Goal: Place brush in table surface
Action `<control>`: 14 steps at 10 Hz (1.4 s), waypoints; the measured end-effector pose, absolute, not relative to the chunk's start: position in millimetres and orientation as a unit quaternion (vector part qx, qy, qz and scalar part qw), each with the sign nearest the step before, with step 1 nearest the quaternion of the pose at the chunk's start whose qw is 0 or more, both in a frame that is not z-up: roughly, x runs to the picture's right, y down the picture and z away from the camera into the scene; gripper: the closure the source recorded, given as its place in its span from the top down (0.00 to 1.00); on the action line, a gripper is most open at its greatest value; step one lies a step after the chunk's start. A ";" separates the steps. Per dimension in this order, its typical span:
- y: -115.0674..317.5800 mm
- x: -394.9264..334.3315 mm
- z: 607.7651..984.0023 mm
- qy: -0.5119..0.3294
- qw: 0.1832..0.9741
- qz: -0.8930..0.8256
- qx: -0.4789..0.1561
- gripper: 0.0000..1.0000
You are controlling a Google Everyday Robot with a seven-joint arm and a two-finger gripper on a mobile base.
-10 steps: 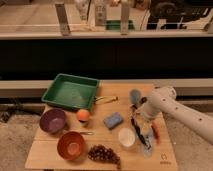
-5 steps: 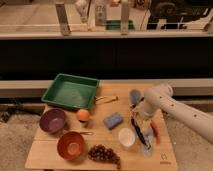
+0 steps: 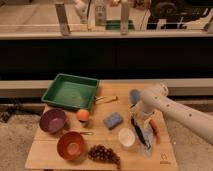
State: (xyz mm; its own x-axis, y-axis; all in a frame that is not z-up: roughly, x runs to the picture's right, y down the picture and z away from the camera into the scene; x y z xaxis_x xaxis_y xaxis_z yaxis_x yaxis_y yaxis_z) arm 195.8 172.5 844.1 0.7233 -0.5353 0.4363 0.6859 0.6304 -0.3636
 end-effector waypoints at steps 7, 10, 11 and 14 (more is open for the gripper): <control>175.3 193.4 861.2 -0.175 0.800 -0.506 -0.269 0.80; 179.5 191.0 868.0 -0.179 0.789 -0.518 -0.278 0.80; 180.8 189.3 871.4 -0.180 0.788 -0.519 -0.279 0.76; 184.8 192.4 879.6 -0.173 0.793 -0.510 -0.286 0.47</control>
